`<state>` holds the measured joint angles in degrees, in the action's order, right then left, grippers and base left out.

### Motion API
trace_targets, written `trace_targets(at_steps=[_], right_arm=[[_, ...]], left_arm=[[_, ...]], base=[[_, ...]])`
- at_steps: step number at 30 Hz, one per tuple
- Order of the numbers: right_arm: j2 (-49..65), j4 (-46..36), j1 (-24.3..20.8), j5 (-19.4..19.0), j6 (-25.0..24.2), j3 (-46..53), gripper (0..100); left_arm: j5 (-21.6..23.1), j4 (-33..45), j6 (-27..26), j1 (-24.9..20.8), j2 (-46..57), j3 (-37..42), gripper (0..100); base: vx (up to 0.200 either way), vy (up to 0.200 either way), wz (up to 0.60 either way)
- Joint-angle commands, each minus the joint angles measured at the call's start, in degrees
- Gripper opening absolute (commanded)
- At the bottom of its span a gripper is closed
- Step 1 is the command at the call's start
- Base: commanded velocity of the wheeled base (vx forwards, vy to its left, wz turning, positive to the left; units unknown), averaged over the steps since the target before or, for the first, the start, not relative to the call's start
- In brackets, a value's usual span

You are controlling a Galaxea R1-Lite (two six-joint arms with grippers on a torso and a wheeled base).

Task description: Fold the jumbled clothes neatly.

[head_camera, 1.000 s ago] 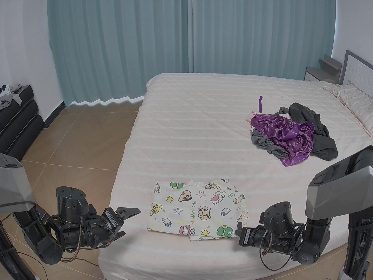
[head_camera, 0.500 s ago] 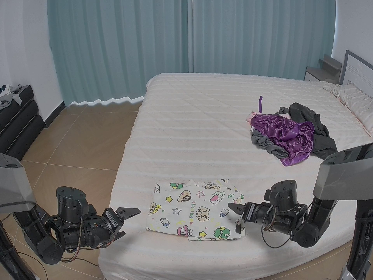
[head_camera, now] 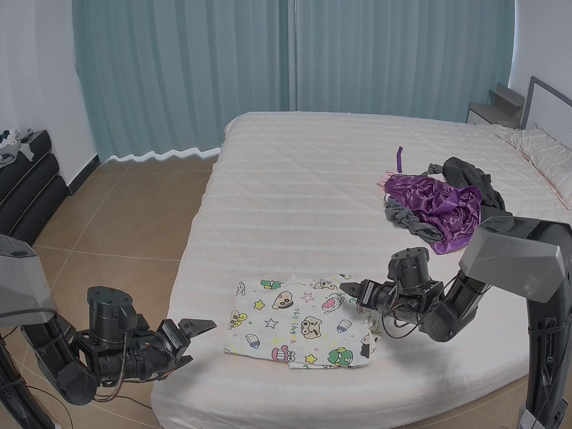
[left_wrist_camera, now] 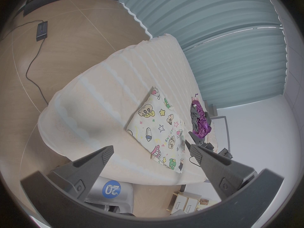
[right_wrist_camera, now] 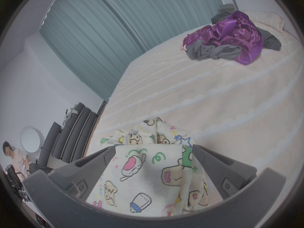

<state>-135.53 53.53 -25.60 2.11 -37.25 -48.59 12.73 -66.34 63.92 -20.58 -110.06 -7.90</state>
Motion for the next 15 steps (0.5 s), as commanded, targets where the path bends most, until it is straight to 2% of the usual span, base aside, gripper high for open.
trace_targets(at_steps=[1, 10, 11, 15], right_arm=[[-3.1, -1.0, 0.2, 0.0, 0.0, -2.3, 100], [-4.3, -2.4, 0.0, 0.1, 0.0, -4.2, 100], [-4.4, -2.4, 0.0, 0.1, 0.0, -4.2, 0], [-4.2, -2.4, 0.4, 0.2, -0.1, -4.2, 0]], left_arm=[[0.0, 0.0, 0.0, 0.0, -0.6, -0.1, 100], [0.0, 0.0, 0.0, 0.0, -0.8, -0.1, 100], [0.0, 0.0, 0.0, 0.0, -0.8, -0.1, 100], [0.0, -0.1, 0.0, 0.0, -0.8, -0.1, 100]], base=[[0.0, 0.0, 0.0], [0.0, 0.0, 0.0], [0.0, 0.0, 0.0], [0.0, 0.0, 0.0]])
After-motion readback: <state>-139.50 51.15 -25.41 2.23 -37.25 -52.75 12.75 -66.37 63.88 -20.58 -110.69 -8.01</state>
